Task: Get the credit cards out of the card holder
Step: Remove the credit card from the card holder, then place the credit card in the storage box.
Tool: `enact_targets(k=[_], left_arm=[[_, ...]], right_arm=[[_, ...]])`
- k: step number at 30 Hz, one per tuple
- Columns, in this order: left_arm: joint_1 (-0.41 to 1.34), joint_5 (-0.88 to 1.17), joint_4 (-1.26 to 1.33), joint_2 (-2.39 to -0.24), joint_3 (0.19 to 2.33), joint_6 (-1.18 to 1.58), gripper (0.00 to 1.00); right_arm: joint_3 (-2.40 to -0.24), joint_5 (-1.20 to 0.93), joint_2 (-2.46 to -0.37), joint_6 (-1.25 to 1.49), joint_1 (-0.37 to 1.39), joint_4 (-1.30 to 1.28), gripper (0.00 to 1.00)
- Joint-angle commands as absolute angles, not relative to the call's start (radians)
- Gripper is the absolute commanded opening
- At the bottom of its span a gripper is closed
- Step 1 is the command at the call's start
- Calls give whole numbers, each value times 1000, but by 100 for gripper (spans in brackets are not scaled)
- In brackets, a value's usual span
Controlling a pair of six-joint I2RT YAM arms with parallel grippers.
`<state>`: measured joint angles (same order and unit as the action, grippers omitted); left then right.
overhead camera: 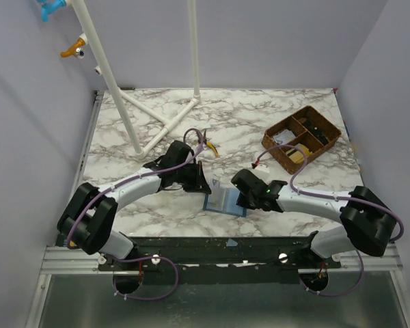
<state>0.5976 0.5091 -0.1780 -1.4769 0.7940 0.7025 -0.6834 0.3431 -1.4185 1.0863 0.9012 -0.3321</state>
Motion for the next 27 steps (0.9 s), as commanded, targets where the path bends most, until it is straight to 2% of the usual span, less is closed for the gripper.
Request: enact_targets(k=[1, 5, 6, 9, 17, 21, 27], left_arm=[[574, 493, -240, -1388, 803, 666, 0], [550, 515, -274, -1323, 830, 654, 0], [541, 524, -278, -1305, 836, 652, 0], [515, 581, -272, -1263, 845, 666, 0], [463, 785, -118, -1163, 828, 785, 0], [445, 901, 51, -1145, 783, 896, 0], [425, 975, 215, -1137, 731, 1015, 0]], right_arm=[[-764, 372, -1352, 1006, 896, -469, 38], [-842, 359, -1263, 938, 896, -463, 79], [-853, 345, -1242, 916, 896, -447, 86], [-863, 281, -1186, 860, 895, -363, 97], [-781, -45, -1098, 823, 831, -54, 100], [-768, -154, -1085, 838, 815, 71, 99], [-749, -209, -1064, 868, 803, 129, 90]])
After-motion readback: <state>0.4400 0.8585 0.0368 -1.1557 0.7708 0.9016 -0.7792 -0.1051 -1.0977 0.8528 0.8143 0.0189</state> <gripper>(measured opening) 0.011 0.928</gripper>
